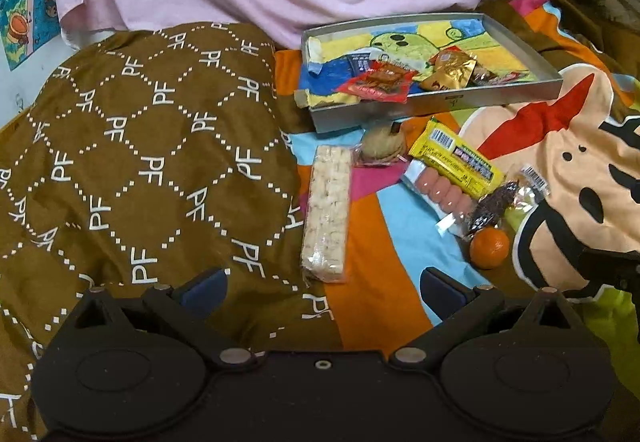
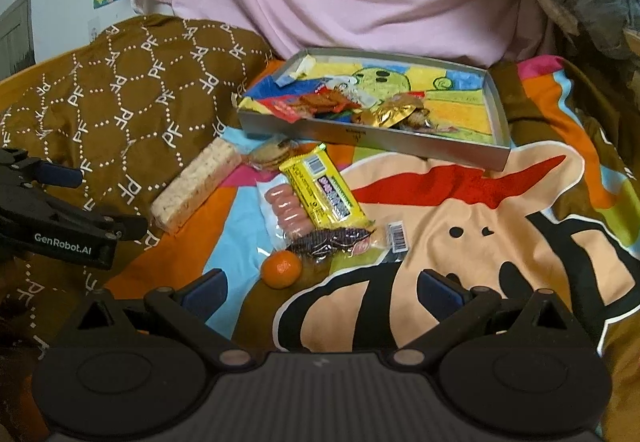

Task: Organize snacks
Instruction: 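Move the left tool toward the white rice-cake bar while the right tool approaches the mandarin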

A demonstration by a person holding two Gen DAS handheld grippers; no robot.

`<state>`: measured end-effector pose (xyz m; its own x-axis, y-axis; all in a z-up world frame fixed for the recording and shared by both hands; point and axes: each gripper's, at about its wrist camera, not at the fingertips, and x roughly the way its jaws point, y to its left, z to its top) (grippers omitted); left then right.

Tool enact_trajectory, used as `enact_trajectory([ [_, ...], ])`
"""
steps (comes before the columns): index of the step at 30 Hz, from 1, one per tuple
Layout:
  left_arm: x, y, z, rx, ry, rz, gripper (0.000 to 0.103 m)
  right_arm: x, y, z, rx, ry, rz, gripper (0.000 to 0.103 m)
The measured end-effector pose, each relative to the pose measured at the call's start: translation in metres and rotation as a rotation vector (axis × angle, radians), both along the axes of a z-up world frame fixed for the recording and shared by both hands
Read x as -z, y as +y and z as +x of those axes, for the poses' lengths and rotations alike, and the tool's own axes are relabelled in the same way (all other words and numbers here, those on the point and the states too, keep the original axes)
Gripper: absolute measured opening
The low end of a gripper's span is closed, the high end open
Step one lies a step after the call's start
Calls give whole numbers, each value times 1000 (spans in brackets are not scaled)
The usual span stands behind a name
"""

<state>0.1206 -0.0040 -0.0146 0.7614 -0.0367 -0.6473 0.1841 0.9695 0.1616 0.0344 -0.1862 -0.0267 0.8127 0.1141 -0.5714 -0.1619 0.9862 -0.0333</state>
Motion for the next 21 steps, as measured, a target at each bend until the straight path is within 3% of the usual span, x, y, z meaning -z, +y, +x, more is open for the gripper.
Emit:
enact_trajectory([
  [8,12,10,11,-25,54,-32,102,13,10,9,2,26,-11,103],
  [21,25,6,38,5,24,-17,102,34,23,25,8,55,1,103],
])
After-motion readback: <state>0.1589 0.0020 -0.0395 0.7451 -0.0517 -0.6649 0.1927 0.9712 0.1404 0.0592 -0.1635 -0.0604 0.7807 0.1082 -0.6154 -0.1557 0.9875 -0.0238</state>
